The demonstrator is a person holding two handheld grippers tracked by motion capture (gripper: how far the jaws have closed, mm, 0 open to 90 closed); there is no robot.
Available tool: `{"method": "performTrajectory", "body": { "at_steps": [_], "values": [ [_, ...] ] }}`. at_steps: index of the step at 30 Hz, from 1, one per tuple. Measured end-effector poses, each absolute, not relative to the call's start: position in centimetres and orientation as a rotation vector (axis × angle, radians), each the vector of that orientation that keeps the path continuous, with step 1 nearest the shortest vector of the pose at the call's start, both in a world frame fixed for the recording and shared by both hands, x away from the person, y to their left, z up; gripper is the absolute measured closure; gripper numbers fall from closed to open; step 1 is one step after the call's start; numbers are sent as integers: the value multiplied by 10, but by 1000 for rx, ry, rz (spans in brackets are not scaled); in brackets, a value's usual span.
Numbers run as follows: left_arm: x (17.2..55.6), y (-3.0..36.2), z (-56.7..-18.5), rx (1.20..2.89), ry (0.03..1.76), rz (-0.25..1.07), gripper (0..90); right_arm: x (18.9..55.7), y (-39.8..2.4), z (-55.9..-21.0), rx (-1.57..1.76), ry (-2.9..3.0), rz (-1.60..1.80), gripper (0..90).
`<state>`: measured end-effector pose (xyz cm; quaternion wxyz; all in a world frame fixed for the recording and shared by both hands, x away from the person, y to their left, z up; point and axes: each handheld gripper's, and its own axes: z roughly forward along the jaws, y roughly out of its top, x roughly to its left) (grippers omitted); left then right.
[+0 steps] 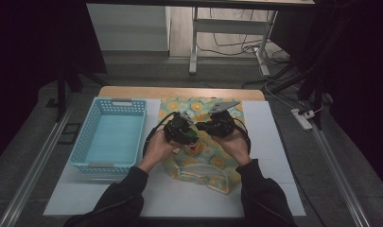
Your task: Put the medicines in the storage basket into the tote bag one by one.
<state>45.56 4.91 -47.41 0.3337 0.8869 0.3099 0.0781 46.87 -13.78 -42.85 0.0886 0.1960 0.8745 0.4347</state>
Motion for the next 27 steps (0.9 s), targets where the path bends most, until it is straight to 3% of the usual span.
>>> {"method": "performTrajectory", "body": {
  "at_steps": [8,27],
  "values": [
    [456,48,-476,2297,804,201,494,469,-139,-428,585,2600,1295,900],
    [429,67,-456,2228,792,119,146,468,-140,-427,586,2598,1296,900]
  ]
}}
